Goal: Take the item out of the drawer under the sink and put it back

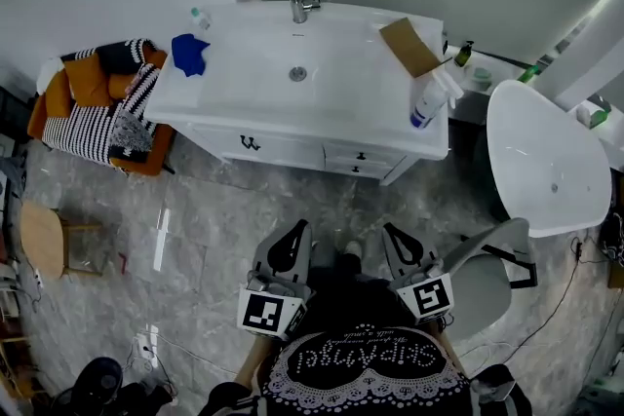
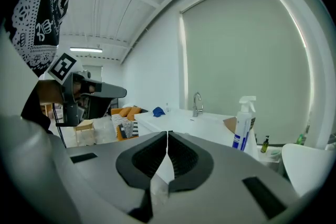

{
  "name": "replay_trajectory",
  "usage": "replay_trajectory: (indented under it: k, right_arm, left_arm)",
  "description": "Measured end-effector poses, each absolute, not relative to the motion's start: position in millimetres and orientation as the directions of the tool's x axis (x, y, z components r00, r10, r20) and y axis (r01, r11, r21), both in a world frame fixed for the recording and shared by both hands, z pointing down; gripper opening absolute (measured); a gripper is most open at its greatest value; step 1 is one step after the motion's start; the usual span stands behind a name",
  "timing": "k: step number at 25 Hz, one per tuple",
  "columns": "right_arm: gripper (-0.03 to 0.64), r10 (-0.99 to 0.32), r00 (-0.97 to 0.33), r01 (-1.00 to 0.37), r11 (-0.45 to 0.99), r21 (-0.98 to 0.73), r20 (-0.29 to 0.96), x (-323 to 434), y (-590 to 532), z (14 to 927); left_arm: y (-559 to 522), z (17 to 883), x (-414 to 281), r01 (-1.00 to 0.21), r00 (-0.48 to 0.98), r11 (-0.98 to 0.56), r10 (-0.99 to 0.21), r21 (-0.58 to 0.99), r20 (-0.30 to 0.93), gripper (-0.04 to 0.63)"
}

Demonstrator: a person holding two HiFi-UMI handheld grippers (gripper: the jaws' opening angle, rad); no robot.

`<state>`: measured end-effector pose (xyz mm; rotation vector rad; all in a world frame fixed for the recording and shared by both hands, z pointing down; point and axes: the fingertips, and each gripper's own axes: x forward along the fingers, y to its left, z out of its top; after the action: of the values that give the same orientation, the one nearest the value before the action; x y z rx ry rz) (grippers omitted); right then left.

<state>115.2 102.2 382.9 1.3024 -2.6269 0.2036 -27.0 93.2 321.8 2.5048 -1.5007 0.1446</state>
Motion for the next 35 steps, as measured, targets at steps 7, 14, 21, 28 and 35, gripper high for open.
replay_trajectory:
  k: [7,14,21,28,35]
  right_arm:
    - [0.020,-0.775,-0.576,-0.809,0.586,-0.043,0.261,97.9,87.3,382.9]
    - [0.020,-0.813,-0.535,-0.840,0.541,-0.041,0.230,83.3,62.6,356.3]
    - [0.020,-0.843,-0.474,-0.879,0.471,-0.076,0.255,86.7,42.7,361.9]
    - [0.020,-0.848,-0.480,-0.874,0.484,-0.040,0.226,66.3,17.9,357.8]
    - [0.020,-0.830,-0.518,-0.852,0.522,-0.037,0.208,31.2,1.5,361.6]
  left_arm:
    - [74.4,320.6,-36.8,-0.867,0.495,-0.471,-0.848,0.159,0.187,0.005]
    - [38.6,312.8,-34.4,-0.818,0.575,-0.550,-0.797,0.169,0.186,0.005]
    - [10.5,306.3,-31.8,-0.789,0.611,-0.581,-0.776,0.200,0.155,0.005]
    - [-11.3,303.5,-59.1,-0.811,0.580,-0.551,-0.802,0.196,0.143,0.005]
    - [-23.3,308.8,-86.6,-0.829,0.556,-0.531,-0.816,0.174,0.159,0.005]
